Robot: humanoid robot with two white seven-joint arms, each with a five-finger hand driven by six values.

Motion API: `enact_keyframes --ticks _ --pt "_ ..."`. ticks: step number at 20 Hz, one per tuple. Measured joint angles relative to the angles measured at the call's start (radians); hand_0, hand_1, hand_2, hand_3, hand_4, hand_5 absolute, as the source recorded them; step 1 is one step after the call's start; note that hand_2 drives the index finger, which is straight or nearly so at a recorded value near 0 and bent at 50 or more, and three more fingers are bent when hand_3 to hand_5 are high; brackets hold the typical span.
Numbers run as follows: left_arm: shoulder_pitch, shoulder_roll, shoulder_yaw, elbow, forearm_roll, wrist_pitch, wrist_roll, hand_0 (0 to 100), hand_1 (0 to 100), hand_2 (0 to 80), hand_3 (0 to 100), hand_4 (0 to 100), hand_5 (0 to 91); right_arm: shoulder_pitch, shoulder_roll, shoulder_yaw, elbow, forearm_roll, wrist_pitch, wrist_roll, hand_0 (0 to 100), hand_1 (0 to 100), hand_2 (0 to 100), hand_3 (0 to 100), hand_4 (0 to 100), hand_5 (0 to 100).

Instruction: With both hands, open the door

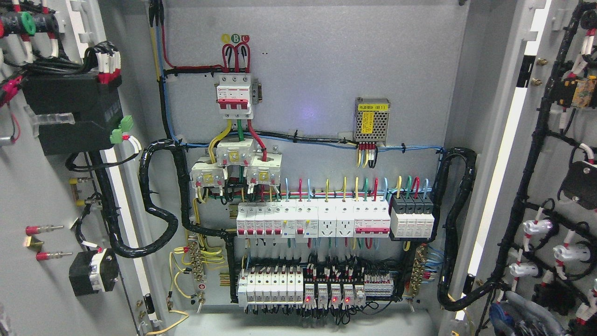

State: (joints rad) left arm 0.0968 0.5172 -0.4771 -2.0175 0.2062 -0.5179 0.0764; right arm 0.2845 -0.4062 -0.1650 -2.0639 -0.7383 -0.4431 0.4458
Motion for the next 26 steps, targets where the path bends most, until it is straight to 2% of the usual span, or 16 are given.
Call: enact_keyframes --ticks 9,15,20,26 --pt "-0.07 0.008 0.005 -0.011 0.001 0.004 -0.002 0 0 0.0 0 0 0.0 0.002 -0.001 -0.017 0.003 -0.015 0.0 0.002 0 0 0 0 0 0" --pt "-0.067 0.035 0.031 -0.016 0.02 -0.01 0.005 0 0 0.0 0 0 0.0 0.003 0.001 -0.023 0.005 -0.017 0.001 0.003 0 0 0 0 0 0" --pt "-0.044 0.066 0.07 -0.017 0.065 -0.029 0.006 0 0 0.0 0 0 0.0 0.004 0.002 -0.027 0.008 -0.018 0.001 0.003 0 0 0 0 0 0" --pt "-0.02 0.112 0.125 -0.018 0.151 -0.04 0.006 0 0 0.0 0 0 0.0 0.005 0.003 -0.029 0.009 -0.018 0.001 0.004 0 0 0 0 0 0"
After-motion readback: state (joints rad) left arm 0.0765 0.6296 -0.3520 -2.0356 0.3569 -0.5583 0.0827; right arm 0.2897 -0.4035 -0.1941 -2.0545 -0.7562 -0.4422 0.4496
